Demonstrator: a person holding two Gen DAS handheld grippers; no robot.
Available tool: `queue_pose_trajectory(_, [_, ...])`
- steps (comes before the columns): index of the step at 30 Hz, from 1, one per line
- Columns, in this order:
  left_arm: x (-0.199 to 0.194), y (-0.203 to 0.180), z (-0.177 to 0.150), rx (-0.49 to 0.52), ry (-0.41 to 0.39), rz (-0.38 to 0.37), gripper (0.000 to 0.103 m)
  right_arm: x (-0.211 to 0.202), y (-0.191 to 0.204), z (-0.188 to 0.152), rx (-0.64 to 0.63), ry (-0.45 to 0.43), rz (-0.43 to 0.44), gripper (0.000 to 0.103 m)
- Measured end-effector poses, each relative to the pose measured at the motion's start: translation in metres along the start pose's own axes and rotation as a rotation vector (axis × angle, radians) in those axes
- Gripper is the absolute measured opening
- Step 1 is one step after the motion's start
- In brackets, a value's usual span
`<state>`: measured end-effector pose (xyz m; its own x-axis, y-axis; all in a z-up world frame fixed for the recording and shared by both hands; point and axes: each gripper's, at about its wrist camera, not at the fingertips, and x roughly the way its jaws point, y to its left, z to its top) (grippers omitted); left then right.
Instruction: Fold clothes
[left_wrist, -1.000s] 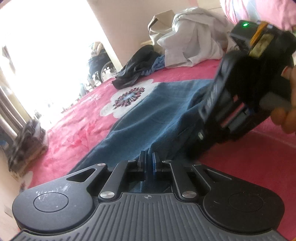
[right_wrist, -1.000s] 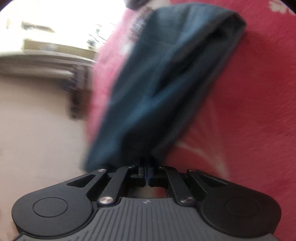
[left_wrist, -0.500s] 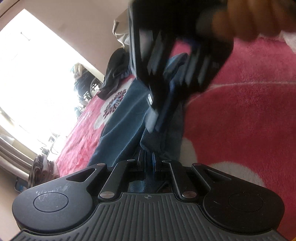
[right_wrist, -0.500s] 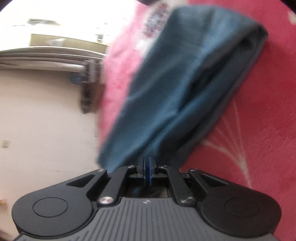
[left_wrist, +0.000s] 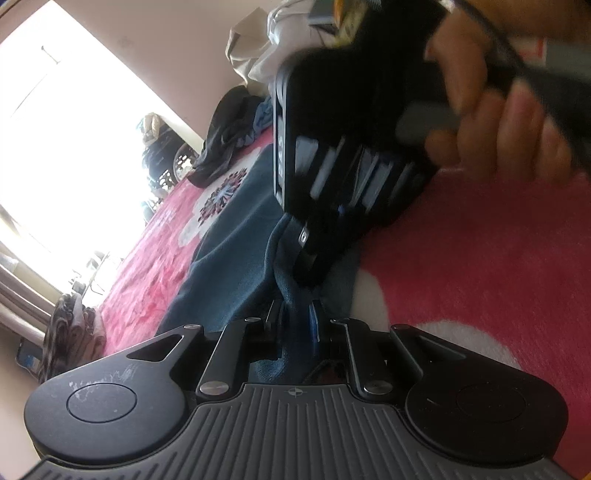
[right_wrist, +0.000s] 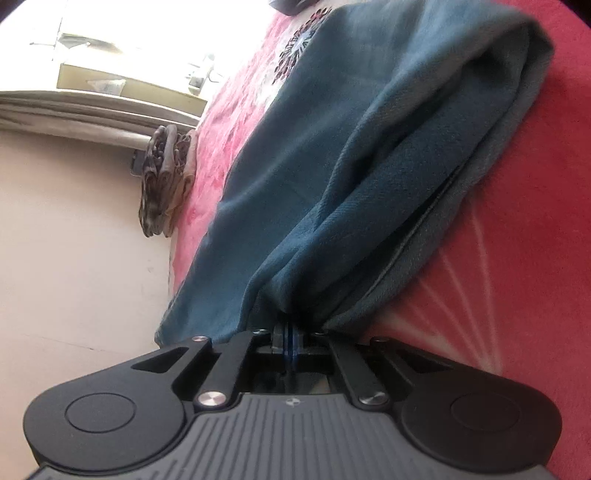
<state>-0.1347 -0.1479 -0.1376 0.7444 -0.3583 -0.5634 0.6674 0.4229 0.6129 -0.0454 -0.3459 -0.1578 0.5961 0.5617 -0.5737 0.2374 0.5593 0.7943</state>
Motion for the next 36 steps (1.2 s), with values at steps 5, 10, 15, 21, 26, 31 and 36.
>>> queue_pose_trajectory(5, [0.001, -0.001, 0.000, 0.013, 0.004, 0.001, 0.013, -0.037, 0.047, -0.011, -0.282, -0.118, -0.107, 0.007])
queue_pose_trajectory(10, [0.001, -0.002, 0.000, 0.025, 0.007, 0.003, 0.013, -0.030, 0.064, -0.020, -0.437, -0.163, -0.045, 0.007])
queue_pose_trajectory(15, [0.001, -0.002, -0.002, 0.017, 0.009, -0.004, 0.013, -0.003, 0.029, -0.028, -0.413, -0.112, -0.123, 0.000])
queue_pose_trajectory(21, [-0.011, 0.025, -0.002, -0.095, -0.018, -0.064, 0.024, -0.005, 0.004, -0.015, -0.233, -0.086, -0.049, 0.000])
queue_pose_trajectory(26, [-0.030, 0.073, -0.002, -0.341, -0.061, -0.141, 0.028, 0.000, 0.005, -0.017, -0.226, -0.095, -0.046, 0.000])
queue_pose_trajectory(31, [-0.010, 0.095, -0.005, -0.435, -0.001, -0.071, 0.031, 0.006, 0.012, -0.013, -0.211, -0.101, -0.041, 0.000])
queue_pose_trajectory(36, [0.018, 0.091, -0.024, -0.488, 0.146, -0.067, 0.031, -0.038, 0.010, -0.007, -0.161, -0.206, -0.046, 0.023])
